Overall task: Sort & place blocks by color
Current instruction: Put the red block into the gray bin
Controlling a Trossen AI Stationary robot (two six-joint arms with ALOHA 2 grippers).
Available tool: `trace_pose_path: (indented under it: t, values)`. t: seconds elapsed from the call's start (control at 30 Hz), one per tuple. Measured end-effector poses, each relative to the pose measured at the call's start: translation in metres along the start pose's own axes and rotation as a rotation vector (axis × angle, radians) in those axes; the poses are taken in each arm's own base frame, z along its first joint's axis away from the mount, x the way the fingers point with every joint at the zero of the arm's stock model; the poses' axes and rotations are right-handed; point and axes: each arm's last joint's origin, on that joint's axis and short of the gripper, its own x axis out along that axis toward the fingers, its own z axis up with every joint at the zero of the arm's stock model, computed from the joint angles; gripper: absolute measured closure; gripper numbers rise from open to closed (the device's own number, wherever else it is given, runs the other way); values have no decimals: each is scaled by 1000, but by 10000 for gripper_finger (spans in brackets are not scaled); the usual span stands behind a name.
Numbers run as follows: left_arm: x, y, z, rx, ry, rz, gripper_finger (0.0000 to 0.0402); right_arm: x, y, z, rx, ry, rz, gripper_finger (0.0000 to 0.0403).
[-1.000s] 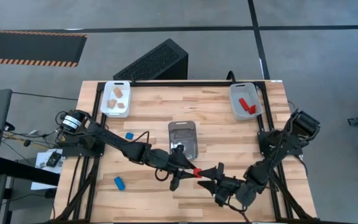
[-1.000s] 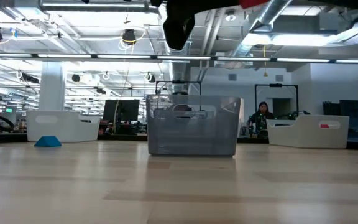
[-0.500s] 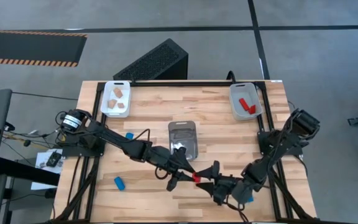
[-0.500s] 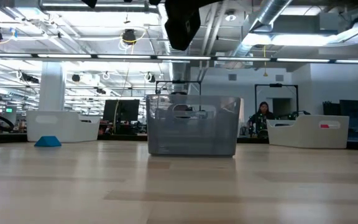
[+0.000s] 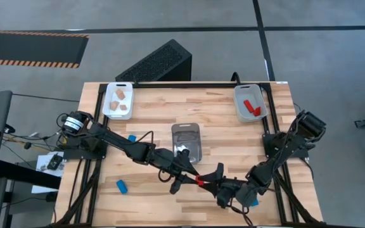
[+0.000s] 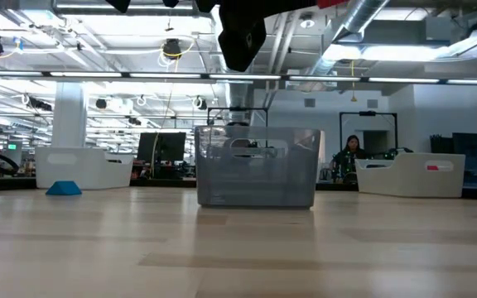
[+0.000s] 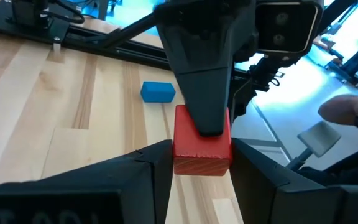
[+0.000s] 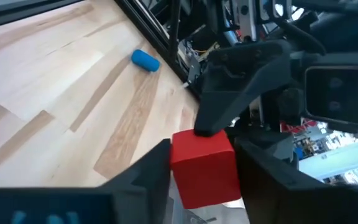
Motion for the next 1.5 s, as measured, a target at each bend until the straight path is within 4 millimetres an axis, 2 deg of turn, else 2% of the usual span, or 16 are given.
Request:
trace_pose_path:
  t: [0.13, 0.3, 0.47, 0.6, 0.73, 0.87, 0.97, 1.03, 1.27, 1.37, 1.5]
  values:
    - [0, 1, 0, -14, 4, -1, 283, 0, 1, -2, -25, 11, 9, 280]
    - [0, 1, 0, -13, 8, -17, 276, 0, 1, -1, -14, 11, 3, 276]
    - [-3, 2, 2, 37, -16, 89, 232, 1, -4, -4, 3, 83, -101, 247]
    - [-12, 6, 6, 118, -11, 271, 185, -1, -24, -10, 101, 155, -162, 255]
    - [-29, 3, 15, 198, -25, 440, 151, -7, -60, -28, 257, 260, -184, 270]
    - [-43, -6, 18, 305, -71, 591, 140, -17, -104, -54, 456, 380, -258, 268]
    - [-51, 0, 10, 353, -74, 689, 141, -25, -136, -80, 584, 494, -362, 266]
    - [-56, 12, 1, 363, -62, 733, 144, -29, -157, -101, 671, 585, -457, 267]
    - [-71, 67, -21, 278, -15, 800, 159, -42, -219, -191, 904, 1034, -597, 269]
    - [-78, 86, -24, 225, 2, 836, 165, -44, -239, -226, 981, 1160, -623, 268]
    - [-82, 100, -25, 177, 36, 822, 170, -44, -256, -267, 1091, 1263, -592, 268]
